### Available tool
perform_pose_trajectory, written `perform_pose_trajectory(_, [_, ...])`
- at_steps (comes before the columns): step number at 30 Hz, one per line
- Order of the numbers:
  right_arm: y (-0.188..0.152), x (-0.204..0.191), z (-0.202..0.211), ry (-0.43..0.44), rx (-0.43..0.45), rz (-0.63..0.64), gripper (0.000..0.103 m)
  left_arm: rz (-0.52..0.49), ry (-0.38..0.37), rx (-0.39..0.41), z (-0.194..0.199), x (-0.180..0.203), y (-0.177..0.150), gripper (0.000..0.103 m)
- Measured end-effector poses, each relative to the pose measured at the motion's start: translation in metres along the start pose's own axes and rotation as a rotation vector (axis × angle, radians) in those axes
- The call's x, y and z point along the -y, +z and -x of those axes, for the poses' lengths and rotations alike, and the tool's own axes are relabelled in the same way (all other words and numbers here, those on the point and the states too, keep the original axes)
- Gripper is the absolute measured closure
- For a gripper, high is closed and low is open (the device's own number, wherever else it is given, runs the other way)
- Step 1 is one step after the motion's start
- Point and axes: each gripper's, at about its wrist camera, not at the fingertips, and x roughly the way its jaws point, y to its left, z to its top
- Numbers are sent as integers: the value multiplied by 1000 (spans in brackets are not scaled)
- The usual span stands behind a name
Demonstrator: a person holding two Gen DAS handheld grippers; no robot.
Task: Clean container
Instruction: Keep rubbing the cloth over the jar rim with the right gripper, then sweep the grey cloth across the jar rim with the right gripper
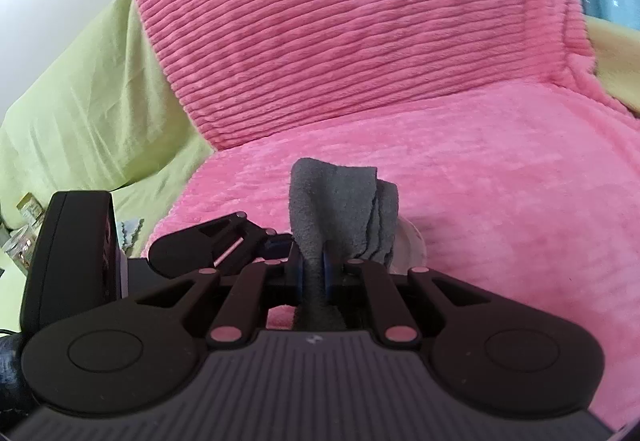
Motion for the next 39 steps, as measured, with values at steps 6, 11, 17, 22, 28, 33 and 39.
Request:
perform_pose_trajectory(6, [15, 8, -18, 1, 6, 29, 97, 2, 0, -2, 5, 4, -1, 18])
perform_pose_trajectory(11, [20, 18, -20, -55, 8, 51, 97, -1, -4, 0, 9, 8, -3, 18])
perform_pose_trajectory(17, [5, 26, 3, -81, 19, -11, 96, -17, -3, 3, 16, 17, -6, 18])
perform_pose_trajectory(22, [-7, 20, 17, -57, 21, -61, 96, -20, -2, 3, 14, 16, -4, 18])
perform_pose_trajectory(28, [-4, 7, 8, -32, 15, -40, 96, -12, -1, -1, 7, 9, -2, 18])
perform_pose_trajectory(33, [8, 9, -7, -9, 10, -18, 96, -10, -3, -2, 7, 8, -2, 18])
perform_pose_trajectory(39, [14, 22, -13, -21, 19, -28, 97, -10, -6, -2, 5, 7, -1, 18])
